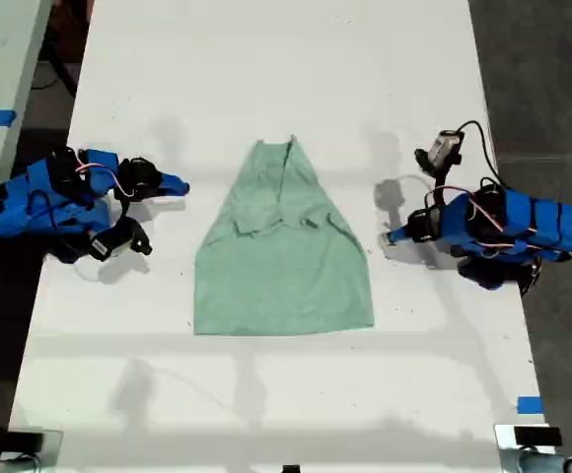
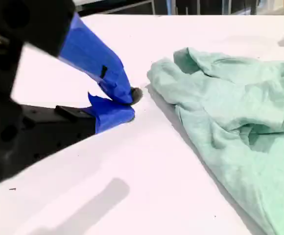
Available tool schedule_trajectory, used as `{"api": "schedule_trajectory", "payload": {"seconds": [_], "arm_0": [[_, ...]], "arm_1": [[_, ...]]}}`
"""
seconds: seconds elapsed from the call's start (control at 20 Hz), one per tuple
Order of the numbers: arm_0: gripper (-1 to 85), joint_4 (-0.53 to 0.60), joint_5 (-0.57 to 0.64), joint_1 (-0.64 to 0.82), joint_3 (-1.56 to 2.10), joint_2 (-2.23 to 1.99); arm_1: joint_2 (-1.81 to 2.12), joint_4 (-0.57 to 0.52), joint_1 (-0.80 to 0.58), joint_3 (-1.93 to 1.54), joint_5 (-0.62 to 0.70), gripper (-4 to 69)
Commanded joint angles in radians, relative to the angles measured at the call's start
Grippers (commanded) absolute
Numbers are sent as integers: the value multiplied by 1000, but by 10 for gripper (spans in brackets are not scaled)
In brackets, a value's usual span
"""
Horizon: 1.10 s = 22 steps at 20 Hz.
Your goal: Fold t shirt
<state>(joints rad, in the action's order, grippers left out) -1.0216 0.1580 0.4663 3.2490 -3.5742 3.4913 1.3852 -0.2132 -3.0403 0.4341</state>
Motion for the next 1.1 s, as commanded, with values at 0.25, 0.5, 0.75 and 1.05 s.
{"api": "schedule_trajectory", "payload": {"seconds": [0.25, 0.5, 0.75, 1.05], "arm_0": [[-3, 6, -25, -38, 40, -12], [-3, 6, -25, -38, 40, -12], [-3, 6, -25, -38, 40, -12], [-3, 6, -21, -26, 40, -12]], "arm_1": [[9, -25, 12, -57, -11, 2], [9, -25, 14, -57, -9, 2], [11, -25, 25, -55, -74, -22], [-115, 51, 160, 94, -354, 250]]}}
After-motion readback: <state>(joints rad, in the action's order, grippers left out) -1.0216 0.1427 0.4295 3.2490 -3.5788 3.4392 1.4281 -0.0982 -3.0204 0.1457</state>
